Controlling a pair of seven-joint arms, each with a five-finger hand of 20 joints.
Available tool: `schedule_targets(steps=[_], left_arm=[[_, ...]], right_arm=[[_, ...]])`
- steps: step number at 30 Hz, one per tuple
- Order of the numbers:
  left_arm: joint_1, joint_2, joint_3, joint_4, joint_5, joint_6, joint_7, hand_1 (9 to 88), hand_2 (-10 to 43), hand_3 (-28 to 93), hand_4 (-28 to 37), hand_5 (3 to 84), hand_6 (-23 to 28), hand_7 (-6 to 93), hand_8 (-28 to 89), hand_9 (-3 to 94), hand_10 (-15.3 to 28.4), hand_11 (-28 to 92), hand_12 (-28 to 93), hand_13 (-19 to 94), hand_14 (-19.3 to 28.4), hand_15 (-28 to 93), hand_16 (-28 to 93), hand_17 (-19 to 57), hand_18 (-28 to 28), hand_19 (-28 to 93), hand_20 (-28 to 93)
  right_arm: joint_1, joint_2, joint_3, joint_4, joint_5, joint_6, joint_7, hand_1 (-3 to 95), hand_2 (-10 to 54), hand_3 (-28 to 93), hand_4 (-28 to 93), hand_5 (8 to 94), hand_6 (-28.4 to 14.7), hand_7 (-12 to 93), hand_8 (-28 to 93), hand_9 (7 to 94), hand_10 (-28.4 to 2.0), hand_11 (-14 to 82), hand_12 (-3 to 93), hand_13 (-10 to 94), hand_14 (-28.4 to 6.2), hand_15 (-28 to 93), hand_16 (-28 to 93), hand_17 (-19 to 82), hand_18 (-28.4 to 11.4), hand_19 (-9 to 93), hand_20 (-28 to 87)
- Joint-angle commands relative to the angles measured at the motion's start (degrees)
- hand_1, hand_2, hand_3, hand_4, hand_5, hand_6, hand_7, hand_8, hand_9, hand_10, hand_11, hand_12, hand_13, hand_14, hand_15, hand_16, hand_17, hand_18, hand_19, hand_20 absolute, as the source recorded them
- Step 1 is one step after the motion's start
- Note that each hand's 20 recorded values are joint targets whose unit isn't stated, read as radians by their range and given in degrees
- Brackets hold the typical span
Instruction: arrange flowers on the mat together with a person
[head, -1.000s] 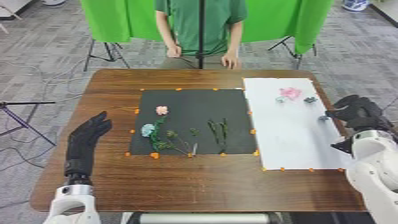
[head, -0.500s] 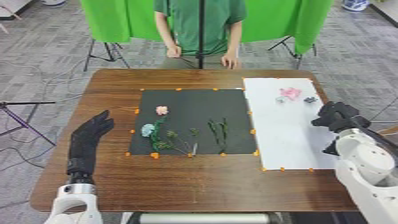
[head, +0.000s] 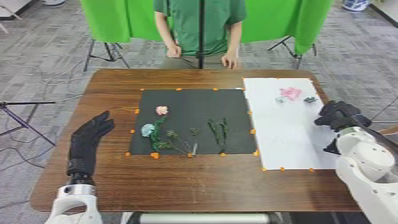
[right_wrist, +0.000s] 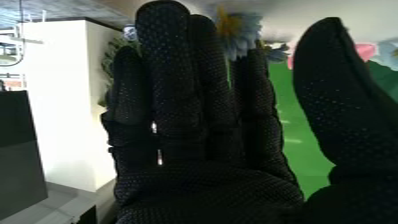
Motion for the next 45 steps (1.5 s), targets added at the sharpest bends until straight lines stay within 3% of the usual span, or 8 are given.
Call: schedule_targets(steps=[1, 6, 12, 22, 25, 31, 39, 45], left_arm=[[0.0, -0.24, 0.26, 0.29, 0.29, -0.67, -0.02, 21.6, 12.7, 68, -28.3, 45.0, 5.8, 11.8, -7, 44.5, 13.7, 18, 13, 36, 17.4, 15, 0, 6.1, 11.5, 11, 16], [0.5, -0.26, 0.05, 0.07, 0.18, -0.58, 0.00, 21.7, 12.6, 68, -28.3, 45.0, 5.8, 11.8, -7, 44.5, 13.7, 18, 13, 36, 17.3, 15, 0, 6.1, 11.5, 11, 16], [0.5, -0.09, -0.32, 0.09, 0.12, -0.52, -0.14, 21.8, 12.6, 68, -28.3, 45.0, 5.8, 11.7, -7, 44.5, 13.7, 18, 13, 36, 17.2, 15, 0, 6.1, 11.5, 11, 16], [1.3, 0.59, -2.15, -0.36, -0.64, 0.18, -0.20, 21.8, 12.4, 68, -28.3, 45.1, 5.9, 11.7, -7, 44.5, 13.7, 18, 13, 36, 17.3, 15, 0, 6.1, 11.5, 11, 16], [1.8, 0.32, -3.09, -0.44, -1.26, 1.31, 0.01, 22.0, 12.4, 68, -28.3, 45.1, 5.8, 11.7, -7, 44.5, 13.8, 18, 13, 36, 17.4, 15, 0, 6.1, 11.5, 11, 16], [0.7, -0.44, -3.53, -0.11, -0.97, 1.41, 0.57, 22.0, 12.5, 68, -28.3, 45.1, 5.8, 11.7, -7, 44.6, 13.8, 18, 13, 36, 17.4, 15, 0, 6.1, 11.5, 11, 16], [-1.5, -0.79, -2.79, 0.65, -0.68, 1.14, 0.89, 21.8, 12.4, 68, -28.3, 45.1, 5.9, 11.8, -7, 44.5, 13.7, 18, 13, 36, 17.3, 15, 0, 6.1, 11.5, 11, 16], [-1.6, -1.34, -2.65, 0.76, -0.94, 1.46, 1.30, 22.0, 12.5, 68, -28.3, 45.1, 5.9, 11.8, -7, 44.6, 13.8, 18, 13, 36, 17.3, 15, 0, 6.1, 11.5, 11, 16]], right_arm=[[3.4, 0.4, -2.6, 3.7, -0.3, 4.1, 1.2, 42.7, -9.5, 72, -22, 60.6, 3.8, 20, -11, 71.9, -10.8, 22.1, 22.8, 78, -6.6, 42, 30, 38, -19.3, 77, 50], [3.0, 0.3, -3.8, 4.4, 0.1, 8.3, 1.7, 55.9, -9.5, 62, -24, 70.2, 1.5, 21, 6, 82.3, -8.0, 8.4, 37.1, 83, -4.0, 37, 41, 42, -18.1, 79, 51], [1.7, 0.3, -3.3, 3.6, 0.6, 9.9, 2.5, 61.3, -9.5, 61, -23, 79.4, 2.3, 23, 7, 89.5, -7.7, 7.7, 39.1, 88, -3.2, 37, 42, 45, -18.0, 81, 51], [5.5, 2.9, -2.7, -14.2, 3.0, 15.2, 1.6, 61.8, -9.5, 61, -21, 81.4, 2.4, 23, 8, 91.4, -7.7, 7.7, 40.8, 90, -2.9, 38, 42, 47, -17.6, 82, 50], [13.2, 0.8, -10.2, -17.0, 4.8, 11.8, -0.9, 61.7, -9.5, 61, -21, 81.6, 2.4, 23, 8, 91.5, -7.7, 7.6, 41.1, 89, -2.8, 38, 42, 47, -17.7, 82, 50], [25.7, -8.6, -27.6, -15.2, 6.2, 7.2, -5.9, 61.8, -9.5, 61, -21, 81.5, 2.5, 23, 9, 91.3, -7.8, 7.5, 41.8, 89, -2.5, 38, 43, 47, -17.5, 83, 50], [32.0, -14.8, -46.3, -11.2, 6.2, 0.5, -12.0, 61.8, -9.5, 61, -21, 81.4, 2.6, 23, 9, 91.2, -7.8, 7.4, 42.0, 89, -2.4, 38, 43, 46, -17.3, 83, 50], [33.7, -16.4, -52.1, -9.6, 5.0, -2.4, -15.6, 61.7, -9.5, 61, -21, 81.1, 2.8, 23, 9, 91.0, -7.6, 7.4, 42.0, 89, -2.5, 39, 43, 46, -17.1, 83, 50]])
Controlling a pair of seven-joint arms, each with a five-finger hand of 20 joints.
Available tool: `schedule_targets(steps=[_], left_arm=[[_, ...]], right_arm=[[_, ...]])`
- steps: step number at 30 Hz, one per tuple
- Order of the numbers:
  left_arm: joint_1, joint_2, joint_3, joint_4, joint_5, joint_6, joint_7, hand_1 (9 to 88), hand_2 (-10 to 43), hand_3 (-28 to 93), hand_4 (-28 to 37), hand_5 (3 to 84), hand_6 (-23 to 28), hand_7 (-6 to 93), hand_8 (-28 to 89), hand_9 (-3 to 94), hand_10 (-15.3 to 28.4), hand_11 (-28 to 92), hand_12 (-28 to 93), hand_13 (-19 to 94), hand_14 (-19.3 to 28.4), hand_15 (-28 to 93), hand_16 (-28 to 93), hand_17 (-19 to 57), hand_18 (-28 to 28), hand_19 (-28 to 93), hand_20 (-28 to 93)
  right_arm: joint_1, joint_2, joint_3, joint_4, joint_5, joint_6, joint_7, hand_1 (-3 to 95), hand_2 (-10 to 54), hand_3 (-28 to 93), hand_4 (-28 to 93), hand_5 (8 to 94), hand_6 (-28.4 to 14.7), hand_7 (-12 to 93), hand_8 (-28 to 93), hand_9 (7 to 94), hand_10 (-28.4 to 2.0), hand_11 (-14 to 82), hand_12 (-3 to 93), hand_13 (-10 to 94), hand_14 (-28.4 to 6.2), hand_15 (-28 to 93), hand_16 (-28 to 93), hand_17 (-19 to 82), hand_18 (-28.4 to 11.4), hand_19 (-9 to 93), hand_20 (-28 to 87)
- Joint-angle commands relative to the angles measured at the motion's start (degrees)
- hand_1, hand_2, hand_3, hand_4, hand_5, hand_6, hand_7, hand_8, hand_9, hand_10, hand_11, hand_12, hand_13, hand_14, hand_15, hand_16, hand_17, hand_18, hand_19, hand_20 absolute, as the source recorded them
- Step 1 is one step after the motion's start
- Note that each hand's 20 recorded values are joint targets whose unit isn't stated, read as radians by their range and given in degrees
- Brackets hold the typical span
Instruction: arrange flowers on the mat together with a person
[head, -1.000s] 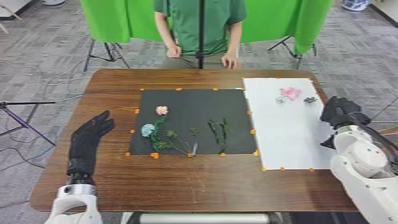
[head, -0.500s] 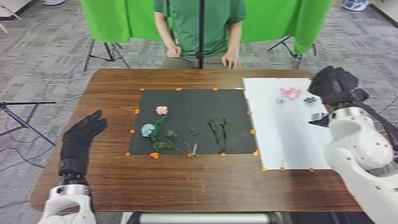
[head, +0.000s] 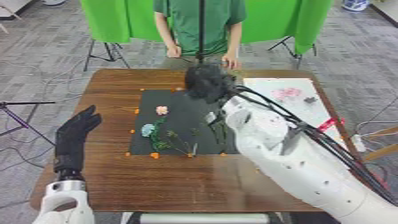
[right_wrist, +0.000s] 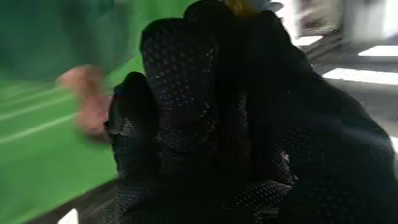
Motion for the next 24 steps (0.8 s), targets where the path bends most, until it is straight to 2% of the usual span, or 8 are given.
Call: schedule_targets(steps=[1, 5, 6, 7, 11, 24], left_arm=[[-0.1, -0.93, 0.39, 0.47, -0.12, 0.47, 0.46, 22.0, 12.5, 68, -28.3, 45.2, 5.9, 11.7, -7, 44.6, 13.9, 18, 13, 36, 17.3, 15, 0, 6.1, 11.5, 11, 16], [0.9, -0.78, 0.05, 0.02, -0.27, 1.02, 0.44, 21.9, 12.5, 68, -28.3, 45.1, 5.9, 11.7, -7, 44.7, 13.9, 18, 13, 36, 17.3, 15, 0, 6.1, 11.6, 11, 16], [0.7, -0.69, 0.05, 0.18, -0.28, 0.80, 0.18, 21.9, 12.5, 68, -28.3, 45.1, 5.8, 11.7, -7, 44.7, 13.8, 18, 13, 36, 17.3, 15, 0, 6.1, 11.6, 11, 16], [1.2, -0.78, -0.07, -0.10, -0.29, 1.02, 0.31, 21.9, 12.5, 68, -28.3, 45.1, 5.8, 11.7, -7, 44.7, 13.8, 18, 13, 36, 17.3, 15, 0, 6.1, 11.6, 11, 16], [0.6, -0.60, 0.19, 0.30, -0.05, 0.30, 0.13, 21.9, 12.5, 68, -28.3, 45.2, 5.9, 11.7, -7, 44.7, 13.8, 18, 13, 36, 17.4, 15, 0, 6.1, 11.6, 11, 16], [0.5, -0.54, 0.29, 0.24, -0.06, 0.27, -0.16, 21.4, 11.5, 68, -28.3, 45.1, 5.8, 11.8, -7, 44.6, 13.8, 18, 13, 36, 17.4, 15, 0, 6.1, 11.6, 11, 16]], right_arm=[[0.9, -3.0, -8.5, 0.6, -1.3, -4.3, -4.9, 61.7, -9.5, 61, -21, 81.1, 2.9, 23, 9, 91.0, -7.6, 7.3, 41.9, 89, -2.5, 39, 43, 46, -17.0, 83, 50], [1.5, -3.0, -10.5, 0.6, -2.2, -4.6, -6.0, 61.6, -9.5, 61, -21, 81.0, 2.9, 23, 9, 91.1, -7.5, 7.4, 41.9, 89, -2.5, 39, 42, 46, -17.0, 83, 50], [1.4, -3.0, -10.8, 0.6, -2.4, -4.7, -5.8, 61.6, -9.5, 61, -21, 80.9, 2.9, 23, 9, 91.1, -7.5, 7.4, 41.9, 89, -2.5, 39, 42, 46, -17.0, 83, 50], [1.3, -3.2, -11.0, 0.7, -2.8, -4.9, -6.2, 61.6, -9.5, 61, -21, 80.9, 2.9, 24, 9, 91.1, -7.5, 7.4, 41.9, 89, -2.6, 39, 42, 46, -17.0, 83, 50], [1.0, -3.1, -11.6, 1.9, -5.2, -5.1, -6.5, 61.4, -9.5, 61, -21, 80.8, 3.1, 24, 9, 90.9, -7.4, 7.4, 42.2, 88, -2.6, 40, 42, 46, -17.0, 83, 50], [0.4, -2.9, -10.5, 5.2, -8.2, -7.3, -5.6, 60.0, -9.5, 62, -21, 78.0, 3.6, 26, 8, 89.0, -7.0, 8.0, 43.4, 86, -2.5, 42, 41, 45, -16.4, 83, 51]])
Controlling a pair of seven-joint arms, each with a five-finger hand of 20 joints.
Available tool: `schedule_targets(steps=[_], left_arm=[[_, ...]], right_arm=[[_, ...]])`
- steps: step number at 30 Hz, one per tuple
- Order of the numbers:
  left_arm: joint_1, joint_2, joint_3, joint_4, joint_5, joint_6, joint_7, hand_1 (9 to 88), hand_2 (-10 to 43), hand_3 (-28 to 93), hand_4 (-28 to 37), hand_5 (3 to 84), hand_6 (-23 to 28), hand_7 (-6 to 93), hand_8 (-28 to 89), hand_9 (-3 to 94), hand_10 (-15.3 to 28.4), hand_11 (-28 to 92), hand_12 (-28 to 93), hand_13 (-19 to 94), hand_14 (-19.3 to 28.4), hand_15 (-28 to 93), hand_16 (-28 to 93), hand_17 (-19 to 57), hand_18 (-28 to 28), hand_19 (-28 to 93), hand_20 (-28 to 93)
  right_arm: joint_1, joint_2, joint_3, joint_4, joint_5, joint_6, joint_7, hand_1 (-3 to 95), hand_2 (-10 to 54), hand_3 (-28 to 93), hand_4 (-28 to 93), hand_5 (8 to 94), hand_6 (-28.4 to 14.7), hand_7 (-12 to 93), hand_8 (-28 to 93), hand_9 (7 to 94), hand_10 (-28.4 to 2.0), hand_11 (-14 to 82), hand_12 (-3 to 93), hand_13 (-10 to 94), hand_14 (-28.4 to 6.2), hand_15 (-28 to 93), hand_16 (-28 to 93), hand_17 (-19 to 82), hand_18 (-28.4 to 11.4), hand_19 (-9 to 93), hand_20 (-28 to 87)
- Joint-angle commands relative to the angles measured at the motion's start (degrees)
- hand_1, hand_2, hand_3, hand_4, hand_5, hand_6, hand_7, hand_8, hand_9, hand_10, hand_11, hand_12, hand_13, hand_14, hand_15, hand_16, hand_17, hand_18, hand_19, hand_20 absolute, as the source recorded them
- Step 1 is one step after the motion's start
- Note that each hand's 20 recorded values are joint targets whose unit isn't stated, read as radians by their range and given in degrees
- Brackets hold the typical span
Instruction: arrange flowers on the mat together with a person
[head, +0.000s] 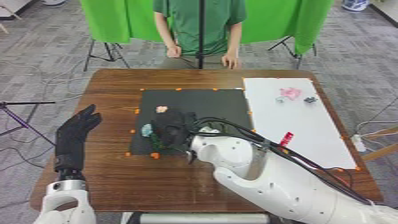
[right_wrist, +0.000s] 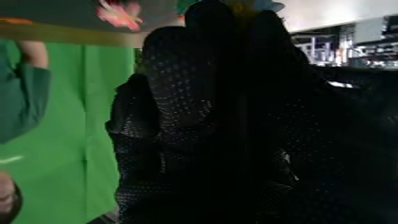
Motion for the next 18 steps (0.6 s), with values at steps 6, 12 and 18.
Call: schedule_targets(steps=[6, 12, 18], left_arm=[[0.3, 0.10, 0.16, 0.25, 0.03, -0.03, -0.24, 21.4, 11.1, 68, -28.3, 45.1, 5.7, 11.8, -7, 44.6, 13.8, 18, 13, 36, 17.4, 15, 0, 6.1, 11.6, 11, 16], [0.3, 0.32, 0.38, 0.29, 0.20, -0.27, -0.38, 21.3, 10.7, 68, -28.3, 45.0, 5.8, 11.7, -7, 44.6, 13.8, 18, 13, 36, 17.3, 15, 0, 6.0, 11.6, 11, 16], [0.1, 0.42, 0.42, 0.33, 0.24, -0.47, -0.45, 21.2, 10.1, 68, -28.3, 45.1, 5.8, 11.6, -7, 44.6, 13.8, 18, 13, 36, 17.3, 14, 0, 5.9, 11.6, 11, 16]], right_arm=[[0.2, 0.8, 0.9, 1.7, -2.0, -1.3, 0.4, 57.0, -9.5, 63, -20, 72.7, 4.6, 25, 6, 86.2, -7.0, 8.5, 44.2, 84, -2.4, 43, 42, 44, -16.6, 82, 51], [0.8, 1.4, 1.3, 1.5, -2.0, -0.1, 0.4, 55.4, -9.5, 63, -20, 68.3, 5.3, 22, 3, 85.4, -7.2, 8.7, 44.7, 84, -2.5, 43, 42, 43, -16.7, 82, 51], [0.9, 1.8, 1.5, 1.0, -2.0, -1.8, 0.3, 53.7, -9.5, 64, -20, 64.8, 6.5, 20, -7, 84.7, -7.3, 9.0, 45.4, 83, -3.0, 44, 41, 43, -17.1, 82, 52]])
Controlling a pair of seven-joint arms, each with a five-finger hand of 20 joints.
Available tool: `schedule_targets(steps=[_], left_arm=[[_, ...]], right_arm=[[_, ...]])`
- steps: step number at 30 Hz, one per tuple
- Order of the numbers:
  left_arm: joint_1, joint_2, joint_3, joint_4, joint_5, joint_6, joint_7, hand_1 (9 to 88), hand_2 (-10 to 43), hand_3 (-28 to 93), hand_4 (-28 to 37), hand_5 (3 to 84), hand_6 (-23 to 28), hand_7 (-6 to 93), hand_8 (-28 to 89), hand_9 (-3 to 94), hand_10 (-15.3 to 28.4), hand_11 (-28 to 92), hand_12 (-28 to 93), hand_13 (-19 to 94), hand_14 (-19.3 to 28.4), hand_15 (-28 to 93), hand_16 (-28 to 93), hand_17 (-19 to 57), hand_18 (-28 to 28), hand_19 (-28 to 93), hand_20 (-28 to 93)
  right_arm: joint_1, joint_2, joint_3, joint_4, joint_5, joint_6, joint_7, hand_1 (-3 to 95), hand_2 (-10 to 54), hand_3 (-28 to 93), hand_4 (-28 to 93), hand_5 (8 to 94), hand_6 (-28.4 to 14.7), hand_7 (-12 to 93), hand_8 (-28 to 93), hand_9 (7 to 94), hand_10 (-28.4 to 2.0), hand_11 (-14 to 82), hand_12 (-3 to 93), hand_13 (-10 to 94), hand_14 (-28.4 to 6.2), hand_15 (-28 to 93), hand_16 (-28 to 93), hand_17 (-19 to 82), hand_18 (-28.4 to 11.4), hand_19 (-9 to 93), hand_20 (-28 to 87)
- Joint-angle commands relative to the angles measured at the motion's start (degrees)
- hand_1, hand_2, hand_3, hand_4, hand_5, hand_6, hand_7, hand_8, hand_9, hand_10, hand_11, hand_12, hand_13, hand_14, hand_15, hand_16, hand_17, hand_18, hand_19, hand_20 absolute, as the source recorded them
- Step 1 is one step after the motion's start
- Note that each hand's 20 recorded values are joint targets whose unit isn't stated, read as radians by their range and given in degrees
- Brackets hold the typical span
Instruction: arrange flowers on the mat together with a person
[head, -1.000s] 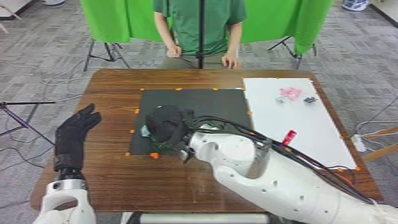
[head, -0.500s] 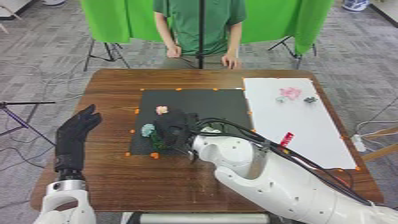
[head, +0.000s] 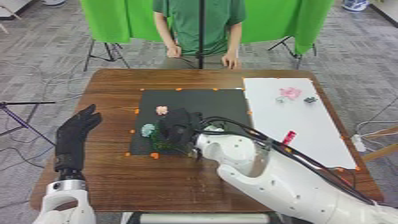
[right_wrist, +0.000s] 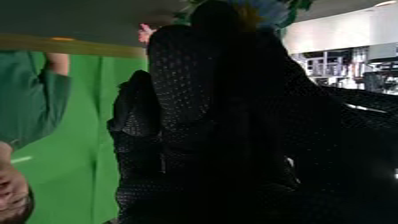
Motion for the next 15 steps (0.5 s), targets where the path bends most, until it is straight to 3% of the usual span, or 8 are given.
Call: schedule_targets(steps=[1, 10, 15], left_arm=[[0.0, 0.01, 0.25, 0.40, 0.19, -0.49, -0.38, 21.2, 10.0, 68, -28.3, 45.1, 5.7, 11.7, -7, 44.6, 13.7, 18, 13, 36, 17.3, 14, 0, 5.9, 11.6, 11, 16], [-0.7, 0.49, 0.31, 0.63, 0.17, -0.52, -0.29, 21.1, 9.1, 68, -28.3, 45.0, 5.7, 11.8, -7, 44.6, 13.7, 18, 13, 36, 17.3, 14, 0, 5.8, 11.6, 11, 16], [-0.3, 0.42, 0.13, 0.36, 0.20, -0.30, -0.17, 21.0, 8.6, 69, -28.3, 45.0, 5.7, 11.8, -7, 44.6, 13.7, 18, 13, 36, 17.3, 15, 0, 5.8, 11.6, 11, 16]], right_arm=[[0.8, 1.0, 0.8, -0.6, -0.7, -0.9, 0.1, 53.6, -9.5, 63, -20, 64.2, 6.7, 20, -10, 84.5, -7.3, 9.0, 45.5, 83, -3.2, 45, 40, 43, -17.2, 82, 52], [1.0, 1.8, 1.7, -1.6, 0.4, -3.2, 0.2, 52.4, -9.5, 64, -21, 62.5, 6.6, 19, -12, 83.3, -7.7, 9.0, 45.3, 82, -3.6, 45, 39, 42, -17.8, 81, 52], [1.6, 2.2, 1.6, -2.7, 1.0, -5.7, 0.2, 51.8, -9.5, 64, -21, 62.7, 6.7, 19, -12, 83.0, -7.7, 9.2, 45.0, 82, -3.7, 44, 39, 42, -18.1, 81, 52]])
